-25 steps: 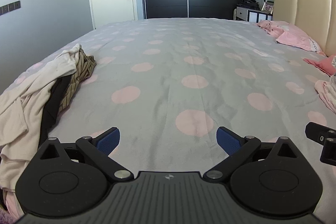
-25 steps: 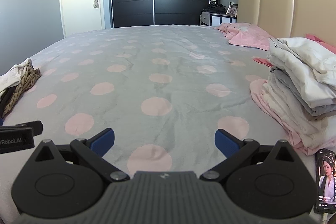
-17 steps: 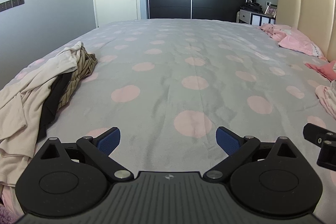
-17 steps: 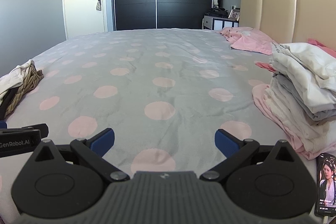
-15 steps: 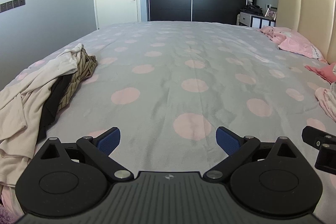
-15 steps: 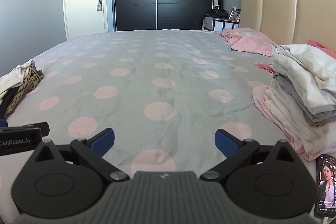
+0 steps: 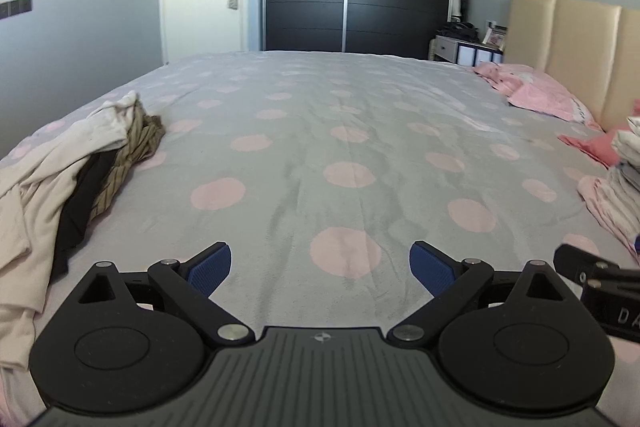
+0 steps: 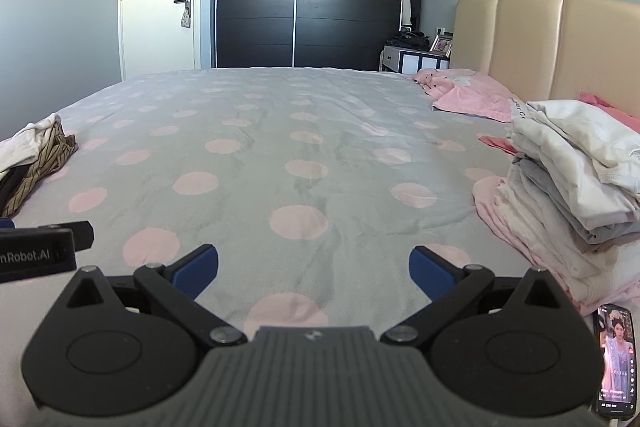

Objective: Fold clothes

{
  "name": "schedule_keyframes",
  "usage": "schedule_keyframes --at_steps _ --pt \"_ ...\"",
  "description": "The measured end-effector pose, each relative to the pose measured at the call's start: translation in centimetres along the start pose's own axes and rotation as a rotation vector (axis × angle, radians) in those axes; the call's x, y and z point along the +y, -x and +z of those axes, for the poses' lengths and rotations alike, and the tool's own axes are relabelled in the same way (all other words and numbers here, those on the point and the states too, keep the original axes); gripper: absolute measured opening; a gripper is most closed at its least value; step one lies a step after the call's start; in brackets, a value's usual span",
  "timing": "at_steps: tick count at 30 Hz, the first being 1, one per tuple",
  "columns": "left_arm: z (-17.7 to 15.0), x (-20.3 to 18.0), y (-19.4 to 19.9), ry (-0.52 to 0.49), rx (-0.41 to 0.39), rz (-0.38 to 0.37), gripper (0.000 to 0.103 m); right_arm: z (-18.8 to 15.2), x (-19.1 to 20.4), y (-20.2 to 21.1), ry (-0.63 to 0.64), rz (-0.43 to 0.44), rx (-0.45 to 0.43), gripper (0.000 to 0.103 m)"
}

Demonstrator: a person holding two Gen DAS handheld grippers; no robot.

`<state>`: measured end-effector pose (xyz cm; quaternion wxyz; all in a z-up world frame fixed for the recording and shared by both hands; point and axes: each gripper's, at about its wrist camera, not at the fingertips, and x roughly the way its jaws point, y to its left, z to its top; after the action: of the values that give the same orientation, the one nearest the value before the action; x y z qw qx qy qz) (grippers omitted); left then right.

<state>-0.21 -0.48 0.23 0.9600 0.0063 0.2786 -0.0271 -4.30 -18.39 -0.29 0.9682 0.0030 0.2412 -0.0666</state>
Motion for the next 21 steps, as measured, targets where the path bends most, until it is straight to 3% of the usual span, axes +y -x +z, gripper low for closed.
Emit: schedule_keyframes --at_steps 21 --pt "0.67 -0.4 0.3 -0.028 0.033 0.021 0.098 -0.15 0.21 -0.13 0.008 0.014 0.033 0.102"
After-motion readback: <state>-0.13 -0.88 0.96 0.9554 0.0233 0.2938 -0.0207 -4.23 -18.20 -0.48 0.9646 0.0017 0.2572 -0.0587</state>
